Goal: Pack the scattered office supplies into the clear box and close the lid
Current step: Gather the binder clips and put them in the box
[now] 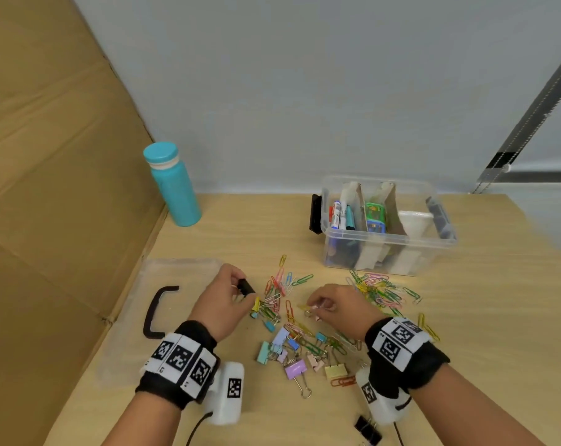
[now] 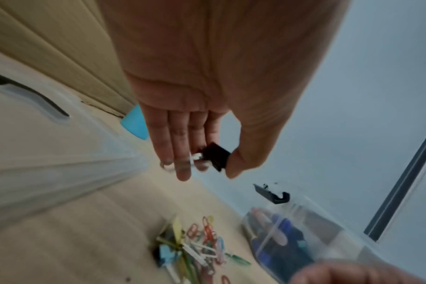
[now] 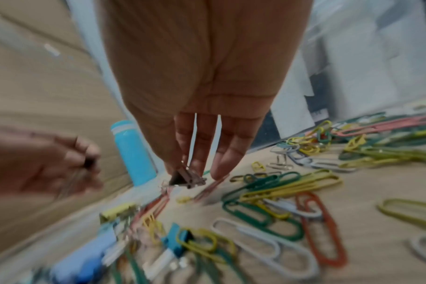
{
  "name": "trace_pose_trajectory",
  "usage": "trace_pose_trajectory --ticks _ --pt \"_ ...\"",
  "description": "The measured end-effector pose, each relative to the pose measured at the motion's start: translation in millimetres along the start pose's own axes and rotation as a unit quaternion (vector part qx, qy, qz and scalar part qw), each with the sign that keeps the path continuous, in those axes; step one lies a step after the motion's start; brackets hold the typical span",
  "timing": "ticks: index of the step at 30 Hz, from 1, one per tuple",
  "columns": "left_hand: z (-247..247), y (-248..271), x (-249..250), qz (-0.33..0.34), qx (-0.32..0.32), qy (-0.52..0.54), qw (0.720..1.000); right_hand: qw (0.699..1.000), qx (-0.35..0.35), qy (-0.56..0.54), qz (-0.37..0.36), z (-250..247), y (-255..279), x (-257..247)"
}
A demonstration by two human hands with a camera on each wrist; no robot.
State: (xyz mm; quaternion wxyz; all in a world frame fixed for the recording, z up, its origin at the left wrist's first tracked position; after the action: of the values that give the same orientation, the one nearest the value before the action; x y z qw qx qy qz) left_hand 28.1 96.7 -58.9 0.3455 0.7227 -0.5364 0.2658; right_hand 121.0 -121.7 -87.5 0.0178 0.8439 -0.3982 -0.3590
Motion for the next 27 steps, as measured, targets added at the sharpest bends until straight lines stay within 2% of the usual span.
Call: trace_pose_trajectory --ticks 2,3,4,6,8,9,10,11,12,13,15,16,17,19,21,27 --pt "-1 -7 -5 -0.017 -0.005 -0.028 0.999 0.992 0.018 -0.122 0.019 -7 4 5" --pt "1 -10 -7 -0.027 -0.018 -0.047 0.998 0.977 0.022 -0.209 0.029 -11 7 8" --pt "4 -13 -9 -0.039 -0.029 -0.073 0.996 0.950 0.022 -0.308 0.040 -15 10 11" --pt "9 -19 -12 -0.065 -0.052 -0.135 0.987 0.866 0.021 -0.495 0.061 -17 18 14" --pt "14 -23 -13 -0.081 -0.081 -0.177 0.977 0.794 0.018 -0.602 0.074 -15 26 15" --pt "17 -25 -12 -0.082 -0.101 -0.194 0.972 0.777 0.019 -0.624 0.077 -14 30 16" --pt "20 -26 -12 -0.079 -0.119 -0.209 0.967 0.772 0.017 -0.630 0.081 -12 33 16" --pt "22 -27 -12 -0.075 -0.135 -0.225 0.962 0.780 0.013 -0.620 0.085 -10 36 17" --pt "25 -29 -12 -0.070 -0.144 -0.238 0.958 0.804 0.005 -0.589 0.086 -8 39 17" --pt "26 -30 -12 -0.067 -0.149 -0.249 0.955 0.845 -0.006 -0.528 0.083 -6 43 16" --pt "28 -30 -12 -0.062 -0.149 -0.266 0.950 0.941 -0.032 -0.330 0.062 -4 50 14" --pt "28 -31 -12 -0.060 -0.145 -0.271 0.950 0.973 -0.044 -0.224 0.044 -1 53 13" --pt "27 -31 -12 -0.061 -0.144 -0.273 0.949 0.989 -0.060 -0.133 0.025 2 56 11" --pt "26 -30 -11 -0.060 -0.139 -0.273 0.950 0.994 -0.108 -0.003 0.006 9 61 10" --pt "21 -28 -9 -0.056 -0.128 -0.275 0.951 0.985 -0.153 0.079 0.006 16 62 10" --pt "5 -20 8 -0.024 -0.098 -0.241 0.965 0.974 -0.159 0.159 -0.001 26 63 6"
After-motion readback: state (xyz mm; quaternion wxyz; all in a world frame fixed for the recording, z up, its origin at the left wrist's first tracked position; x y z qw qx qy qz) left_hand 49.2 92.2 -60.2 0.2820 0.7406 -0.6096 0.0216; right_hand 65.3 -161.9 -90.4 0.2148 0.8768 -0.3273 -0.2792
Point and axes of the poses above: each hand's wrist, its own y-axis away from the middle knuckle, its own z-axis out of the palm, x = y × z, the point moved 2 cm from there along -y, towards the middle knuckle, and after that the axes turned 9 degrees about -x, right-handed, at the moved point
